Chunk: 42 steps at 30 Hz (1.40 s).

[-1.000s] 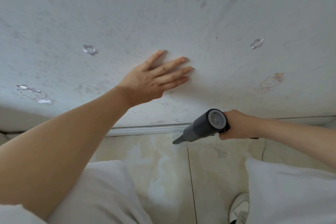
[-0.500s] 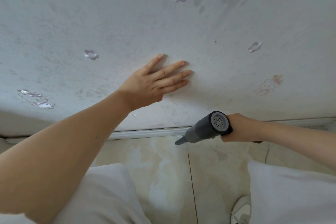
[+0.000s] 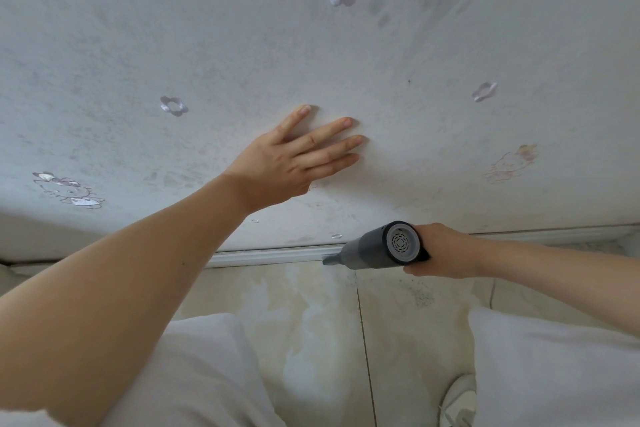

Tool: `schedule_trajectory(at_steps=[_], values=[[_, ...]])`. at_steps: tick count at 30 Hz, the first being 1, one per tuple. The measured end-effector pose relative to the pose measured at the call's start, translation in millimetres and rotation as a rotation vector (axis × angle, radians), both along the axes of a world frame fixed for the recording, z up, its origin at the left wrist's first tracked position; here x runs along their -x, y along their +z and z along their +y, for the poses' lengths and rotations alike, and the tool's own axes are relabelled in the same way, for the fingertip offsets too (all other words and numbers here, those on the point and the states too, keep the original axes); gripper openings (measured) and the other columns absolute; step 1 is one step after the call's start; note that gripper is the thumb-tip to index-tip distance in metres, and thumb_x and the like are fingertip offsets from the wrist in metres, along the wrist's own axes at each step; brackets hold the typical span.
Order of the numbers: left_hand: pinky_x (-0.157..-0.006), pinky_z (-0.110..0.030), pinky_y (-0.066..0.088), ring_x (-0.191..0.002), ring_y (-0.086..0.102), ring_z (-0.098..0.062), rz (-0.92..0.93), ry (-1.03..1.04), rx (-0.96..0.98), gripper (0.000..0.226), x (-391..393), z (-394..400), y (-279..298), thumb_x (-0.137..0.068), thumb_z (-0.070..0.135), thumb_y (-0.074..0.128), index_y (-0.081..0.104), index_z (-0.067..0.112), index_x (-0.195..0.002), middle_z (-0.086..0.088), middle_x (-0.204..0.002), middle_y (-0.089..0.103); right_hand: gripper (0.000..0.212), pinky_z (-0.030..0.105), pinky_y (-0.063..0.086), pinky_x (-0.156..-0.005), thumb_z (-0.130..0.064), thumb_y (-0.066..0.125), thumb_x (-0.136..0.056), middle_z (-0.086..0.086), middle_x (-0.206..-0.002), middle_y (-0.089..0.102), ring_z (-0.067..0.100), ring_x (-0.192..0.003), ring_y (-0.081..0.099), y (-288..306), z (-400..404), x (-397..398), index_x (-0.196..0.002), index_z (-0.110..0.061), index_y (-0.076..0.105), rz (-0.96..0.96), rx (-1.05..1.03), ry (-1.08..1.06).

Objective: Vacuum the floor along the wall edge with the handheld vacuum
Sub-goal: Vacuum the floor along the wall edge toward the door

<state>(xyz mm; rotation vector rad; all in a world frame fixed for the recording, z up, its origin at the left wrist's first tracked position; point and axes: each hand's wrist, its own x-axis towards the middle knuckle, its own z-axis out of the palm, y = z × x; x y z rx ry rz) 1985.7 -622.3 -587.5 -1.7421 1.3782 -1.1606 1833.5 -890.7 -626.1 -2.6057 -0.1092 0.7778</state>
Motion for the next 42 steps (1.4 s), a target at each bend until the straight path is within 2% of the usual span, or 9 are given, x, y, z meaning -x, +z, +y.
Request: schedule_trajectory(at_steps=[3, 9, 14, 16, 18, 20, 24, 33, 42], values=[[-0.118, -0.058, 0.001, -0.151, 0.016, -0.023, -0.002, 0.005, -0.007, 0.085, 1, 0, 1, -0.09, 0.044, 0.054, 0.01, 0.021, -0.159, 0.002, -0.165, 0.009, 0.039, 0.03, 0.048, -0.068, -0.018, 0.062, -0.08, 0.001, -0.093, 0.066, 0.021, -0.084, 0.062, 3, -1, -2, -0.078, -0.046, 0.036, -0.02, 0.029, 0.007], [-0.118, -0.058, -0.001, -0.151, 0.017, -0.023, -0.004, 0.011, -0.014, 0.084, 1, -1, 1, -0.09, 0.042, 0.052, 0.01, 0.022, -0.159, 0.002, -0.165, 0.01, 0.038, 0.017, 0.039, -0.057, -0.014, 0.061, -0.077, 0.001, -0.09, 0.066, 0.016, -0.074, 0.058, 6, -2, -4, -0.075, -0.043, 0.036, -0.048, 0.046, 0.004], [-0.118, -0.059, -0.001, -0.151, 0.016, -0.024, -0.006, 0.011, -0.011, 0.086, 1, 0, 1, -0.089, 0.044, 0.056, 0.012, 0.022, -0.159, 0.002, -0.165, 0.01, 0.037, 0.023, 0.045, -0.065, -0.018, 0.063, -0.081, -0.003, -0.091, 0.063, 0.018, -0.082, 0.061, 1, 8, -4, -0.089, -0.045, 0.039, -0.036, -0.029, 0.029], [-0.118, -0.059, -0.001, -0.15, 0.017, -0.024, -0.007, 0.008, -0.007, 0.085, 1, 0, 1, -0.088, 0.044, 0.056, 0.013, 0.022, -0.159, 0.002, -0.165, 0.011, 0.031, 0.03, 0.051, -0.07, -0.021, 0.063, -0.08, -0.004, -0.095, 0.063, 0.018, -0.085, 0.061, -1, 12, -4, -0.104, -0.033, 0.047, -0.027, -0.017, 0.033], [-0.118, -0.058, 0.0, -0.15, 0.018, -0.023, -0.007, 0.005, -0.005, 0.082, 1, -1, 2, -0.089, 0.042, 0.055, 0.014, 0.022, -0.159, 0.002, -0.165, 0.012, 0.04, 0.041, 0.055, -0.076, -0.024, 0.061, -0.075, -0.002, -0.099, 0.064, 0.02, -0.088, 0.062, -3, 14, -4, -0.113, -0.028, 0.048, -0.028, 0.009, 0.048], [-0.118, -0.058, 0.001, -0.15, 0.018, -0.023, -0.008, 0.003, -0.006, 0.08, 1, -1, 1, -0.09, 0.04, 0.053, 0.015, 0.022, -0.159, 0.002, -0.165, 0.013, 0.039, 0.044, 0.055, -0.076, -0.023, 0.06, -0.073, -0.002, -0.098, 0.064, 0.021, -0.087, 0.063, -3, 13, -5, -0.11, -0.031, 0.048, -0.024, 0.02, 0.06], [-0.118, -0.058, 0.003, -0.15, 0.019, -0.023, -0.007, 0.004, -0.01, 0.08, 1, -1, 1, -0.091, 0.04, 0.052, 0.014, 0.022, -0.159, 0.002, -0.165, 0.013, 0.039, 0.038, 0.051, -0.066, -0.017, 0.061, -0.075, 0.0, -0.087, 0.063, 0.024, -0.08, 0.063, 0, 4, -5, -0.079, -0.048, 0.037, -0.034, 0.039, 0.043], [-0.118, -0.059, 0.0, -0.15, 0.017, -0.024, 0.001, 0.012, -0.012, 0.082, 2, -1, 2, -0.09, 0.04, 0.051, 0.012, 0.021, -0.159, 0.001, -0.165, 0.011, 0.039, 0.016, 0.035, -0.054, -0.014, 0.062, -0.076, -0.016, -0.07, 0.053, 0.005, -0.063, 0.051, 10, -13, 1, -0.071, -0.042, 0.035, -0.065, 0.089, -0.008], [-0.118, -0.059, -0.001, -0.15, 0.016, -0.025, 0.018, 0.008, -0.006, 0.078, 2, -1, 2, -0.091, 0.037, 0.049, 0.013, 0.021, -0.159, 0.0, -0.165, 0.011, 0.034, 0.015, 0.032, -0.051, -0.017, 0.068, -0.072, -0.012, -0.065, 0.051, 0.003, -0.058, 0.047, 14, -15, 1, -0.066, -0.034, 0.039, -0.016, 0.132, 0.006]])
